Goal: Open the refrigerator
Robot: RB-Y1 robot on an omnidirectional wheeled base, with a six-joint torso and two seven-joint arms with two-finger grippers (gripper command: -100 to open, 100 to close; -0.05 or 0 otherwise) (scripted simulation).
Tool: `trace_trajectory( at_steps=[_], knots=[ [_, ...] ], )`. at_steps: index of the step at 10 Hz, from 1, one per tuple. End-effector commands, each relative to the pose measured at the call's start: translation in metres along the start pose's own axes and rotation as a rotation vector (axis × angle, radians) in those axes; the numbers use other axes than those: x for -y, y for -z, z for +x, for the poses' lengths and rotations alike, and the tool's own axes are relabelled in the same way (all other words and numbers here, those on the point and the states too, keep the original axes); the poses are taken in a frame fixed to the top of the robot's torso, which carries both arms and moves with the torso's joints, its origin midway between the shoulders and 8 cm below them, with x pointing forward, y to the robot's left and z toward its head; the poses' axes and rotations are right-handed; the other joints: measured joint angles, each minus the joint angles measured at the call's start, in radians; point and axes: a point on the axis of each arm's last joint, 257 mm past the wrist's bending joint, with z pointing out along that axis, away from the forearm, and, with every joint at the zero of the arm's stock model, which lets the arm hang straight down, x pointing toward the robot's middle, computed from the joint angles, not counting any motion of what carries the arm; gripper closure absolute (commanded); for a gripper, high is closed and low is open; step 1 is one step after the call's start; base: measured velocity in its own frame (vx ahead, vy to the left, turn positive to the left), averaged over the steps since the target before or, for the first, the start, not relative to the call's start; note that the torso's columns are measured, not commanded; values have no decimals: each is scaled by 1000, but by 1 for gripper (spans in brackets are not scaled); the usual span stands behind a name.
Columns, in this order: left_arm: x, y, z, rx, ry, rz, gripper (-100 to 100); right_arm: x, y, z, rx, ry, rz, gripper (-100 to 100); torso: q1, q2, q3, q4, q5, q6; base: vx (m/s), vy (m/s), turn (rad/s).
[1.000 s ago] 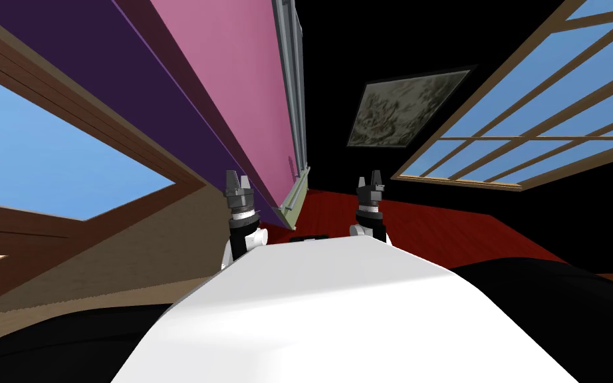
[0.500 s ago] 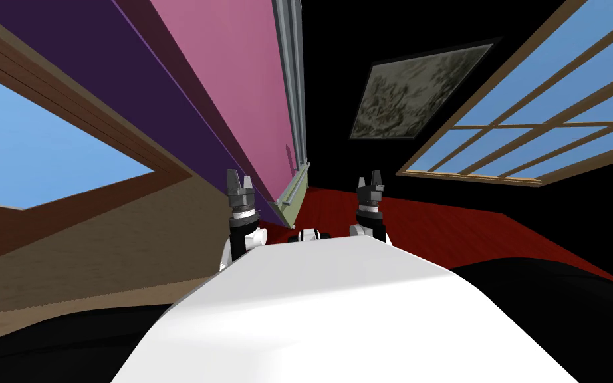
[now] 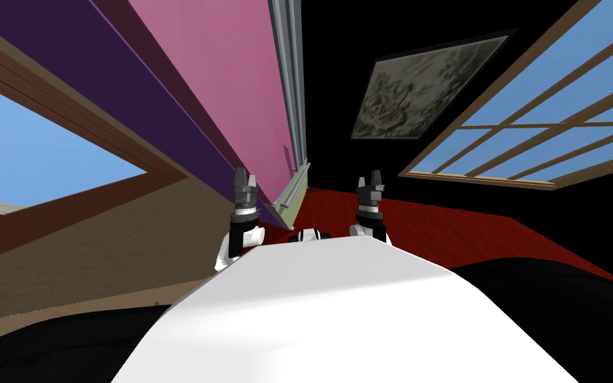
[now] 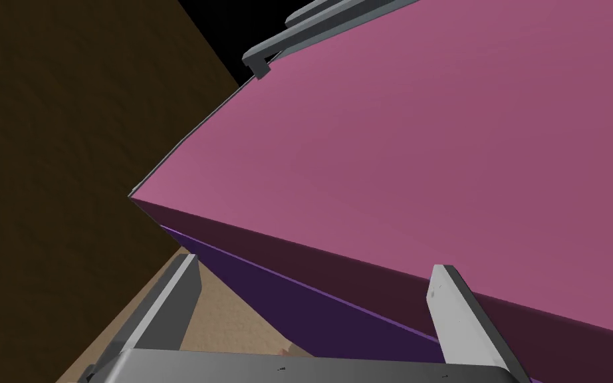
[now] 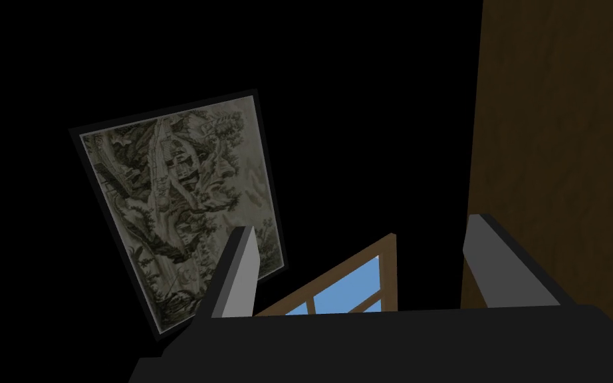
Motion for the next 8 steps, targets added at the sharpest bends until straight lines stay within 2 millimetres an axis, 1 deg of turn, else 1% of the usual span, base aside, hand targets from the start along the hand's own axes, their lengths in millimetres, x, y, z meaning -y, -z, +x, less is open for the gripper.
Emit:
trace_trajectory(
  at_steps=[1, 5, 8],
  knots=[
    [-11, -8, 6, -48, 5, -23, -100, 0, 0, 0, 0, 0, 0, 0, -1, 0, 0, 0, 0, 0, 80, -73, 35],
    [-27, -24, 16, -118, 13, -63, -100, 0, 0, 0, 0, 0, 0, 0, -1, 0, 0, 0, 0, 0, 86, -89, 42],
    [-39, -38, 24, -175, 12, -97, -100, 0, 0, 0, 0, 0, 0, 0, 0, 0, 0, 0, 0, 0, 108, -99, 45]
  ],
)
